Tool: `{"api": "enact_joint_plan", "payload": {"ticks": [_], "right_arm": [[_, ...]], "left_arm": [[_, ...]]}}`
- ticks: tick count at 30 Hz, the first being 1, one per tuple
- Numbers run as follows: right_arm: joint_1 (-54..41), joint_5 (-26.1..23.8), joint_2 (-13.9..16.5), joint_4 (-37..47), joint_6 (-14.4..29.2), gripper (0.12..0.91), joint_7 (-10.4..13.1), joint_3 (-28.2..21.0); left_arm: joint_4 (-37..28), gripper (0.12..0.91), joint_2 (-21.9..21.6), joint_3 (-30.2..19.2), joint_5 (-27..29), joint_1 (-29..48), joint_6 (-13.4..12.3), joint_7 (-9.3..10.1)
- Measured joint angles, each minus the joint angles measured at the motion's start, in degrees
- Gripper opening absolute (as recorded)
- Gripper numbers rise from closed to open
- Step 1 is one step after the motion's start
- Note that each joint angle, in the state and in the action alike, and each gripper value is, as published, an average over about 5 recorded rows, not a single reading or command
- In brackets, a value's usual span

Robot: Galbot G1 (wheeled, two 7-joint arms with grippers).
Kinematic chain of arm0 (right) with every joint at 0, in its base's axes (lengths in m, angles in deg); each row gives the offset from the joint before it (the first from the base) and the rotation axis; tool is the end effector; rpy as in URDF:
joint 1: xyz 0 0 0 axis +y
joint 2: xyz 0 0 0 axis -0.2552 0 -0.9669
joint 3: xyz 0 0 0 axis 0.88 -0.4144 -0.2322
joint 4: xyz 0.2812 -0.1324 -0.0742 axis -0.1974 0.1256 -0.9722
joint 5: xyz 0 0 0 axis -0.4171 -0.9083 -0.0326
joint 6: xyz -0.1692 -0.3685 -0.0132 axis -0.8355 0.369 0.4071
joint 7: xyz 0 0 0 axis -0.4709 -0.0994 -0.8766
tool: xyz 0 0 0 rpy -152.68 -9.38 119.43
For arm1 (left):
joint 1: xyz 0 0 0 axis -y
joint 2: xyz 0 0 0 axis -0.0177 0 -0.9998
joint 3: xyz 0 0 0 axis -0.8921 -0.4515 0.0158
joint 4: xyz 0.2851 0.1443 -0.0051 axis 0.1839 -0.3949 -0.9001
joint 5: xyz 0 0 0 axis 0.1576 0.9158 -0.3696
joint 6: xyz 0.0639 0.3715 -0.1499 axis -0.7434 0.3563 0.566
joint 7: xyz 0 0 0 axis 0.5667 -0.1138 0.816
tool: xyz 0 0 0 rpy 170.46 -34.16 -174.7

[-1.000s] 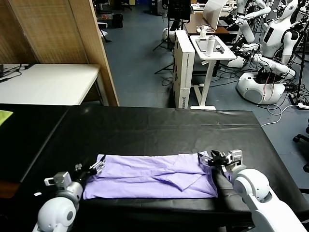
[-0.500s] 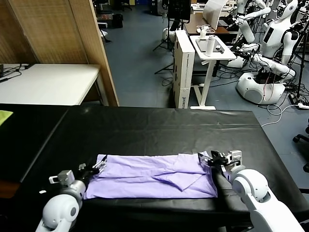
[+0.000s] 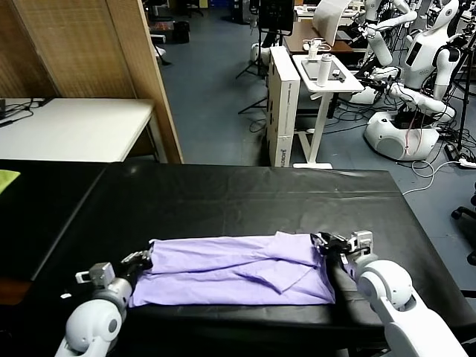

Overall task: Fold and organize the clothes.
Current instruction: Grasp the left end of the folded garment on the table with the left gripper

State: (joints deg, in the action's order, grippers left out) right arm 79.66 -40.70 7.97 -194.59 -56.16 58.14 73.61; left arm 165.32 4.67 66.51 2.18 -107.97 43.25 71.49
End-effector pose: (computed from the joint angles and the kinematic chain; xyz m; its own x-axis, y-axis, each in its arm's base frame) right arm 0.3693 -0.0646 -0.2379 -0.8082 -0.1935 0.5562 -0.1867 0.9799 0.0696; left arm 0.3080 0.0870 -0.2798 -0.8995 0.0590 0.4330 -0.0282 0.9809 -0.1923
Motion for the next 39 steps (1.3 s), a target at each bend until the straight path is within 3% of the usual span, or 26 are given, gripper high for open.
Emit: {"api": "enact_joint_plan", "payload": {"ticks": [6, 9, 12, 15, 18, 21, 25, 28, 34, 36, 39], "right_arm": [[1.18, -0.17, -1.4, -0.4, 0.42, 0.183, 0.45, 0.76], [1.63, 0.03, -1.68, -0.9, 0.45, 0.212, 0.35, 1.06], [2.06, 0.51, -1.37, -1.73, 1.41, 0.346, -0.25, 1.6], [2.59, 1.08, -0.69, -2.91, 3.36, 0.535, -1.05, 2.23], [3.32, 1.63, 0.14, -4.42, 5.17, 0.725, -1.42, 2.93], [4.33, 1.84, 1.0, -6.23, 6.09, 0.861, -1.46, 3.78], [6.01, 1.93, 2.21, -8.52, 6.42, 0.903, -1.56, 5.26], [7.66, 2.18, 3.27, -10.13, 6.52, 0.906, -2.02, 6.8], [11.23, 2.3, 4.44, -11.9, 6.58, 0.907, -2.8, 10.15], [11.93, 2.28, 4.46, -12.06, 6.58, 0.907, -2.82, 10.76], [12.4, 2.25, 4.46, -12.28, 6.54, 0.907, -2.84, 11.11]], "left_arm": [[-0.41, 0.148, -0.14, 0.0, 0.32, 0.75, -0.09, -0.13], [-0.71, 0.148, -0.31, -0.03, 0.31, 1.1, -0.15, -0.12], [-0.68, 0.148, -0.43, -0.06, 0.41, 1.24, -0.13, -0.03], [-0.27, 0.183, -0.78, 0.06, 0.88, 1.2, -0.1, 0.07], [0.4, 0.324, -1.55, 0.55, 0.96, 0.98, 0.07, 0.27], [1.28, 0.512, -2.85, 1.46, -0.12, 0.44, 1.04, 0.2], [3.03, 0.767, -5.46, 3.2, -3.75, -0.85, 3.78, 0.21], [4.72, 0.879, -7.88, 4.82, -7.7, -2.2, 6.85, 1.48], [8.17, 0.907, -12.3, 9.52, -19.48, -5.6, 15.54, 2.63], [8.7, 0.907, -12.95, 11.15, -23.79, -6.43, 17.08, 2.76], [8.97, 0.907, -13.23, 12.89, -28.29, -7.27, 17.43, 2.16]]}}
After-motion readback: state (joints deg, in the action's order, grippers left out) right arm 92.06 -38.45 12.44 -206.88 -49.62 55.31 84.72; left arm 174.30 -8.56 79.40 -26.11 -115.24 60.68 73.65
